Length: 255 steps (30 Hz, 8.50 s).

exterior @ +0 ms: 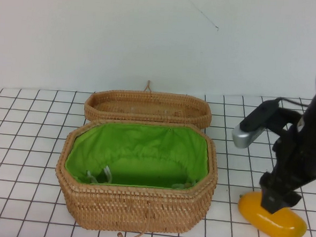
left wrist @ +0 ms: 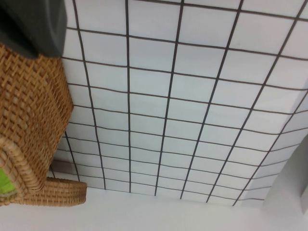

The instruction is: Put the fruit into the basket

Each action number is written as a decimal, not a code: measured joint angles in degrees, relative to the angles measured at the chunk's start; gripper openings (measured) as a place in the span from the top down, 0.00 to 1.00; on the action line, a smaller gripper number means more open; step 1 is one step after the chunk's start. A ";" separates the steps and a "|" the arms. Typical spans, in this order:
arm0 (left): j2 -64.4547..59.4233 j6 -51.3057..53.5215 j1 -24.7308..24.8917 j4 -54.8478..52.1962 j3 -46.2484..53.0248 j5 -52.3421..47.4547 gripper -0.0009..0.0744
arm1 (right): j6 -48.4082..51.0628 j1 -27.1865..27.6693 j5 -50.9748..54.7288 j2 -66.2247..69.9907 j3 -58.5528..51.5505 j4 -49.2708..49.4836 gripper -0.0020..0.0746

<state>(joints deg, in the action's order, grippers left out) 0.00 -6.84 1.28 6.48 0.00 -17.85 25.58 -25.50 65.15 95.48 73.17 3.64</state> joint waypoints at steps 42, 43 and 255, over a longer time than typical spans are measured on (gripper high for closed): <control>0.00 0.00 0.00 0.00 0.00 0.00 0.99 | 0.07 0.00 -8.15 11.25 -2.48 -8.71 0.31; 0.00 0.00 0.00 0.00 0.00 0.00 0.99 | -0.79 0.00 -7.58 10.39 -1.86 -10.03 0.31; 0.00 0.00 0.00 0.00 0.00 0.00 0.99 | -24.00 26.47 -45.49 -96.03 -73.29 -4.80 0.96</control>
<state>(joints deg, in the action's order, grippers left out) 0.00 -6.84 1.28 6.48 0.00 -17.85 1.58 0.97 19.66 -0.55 -0.12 -1.16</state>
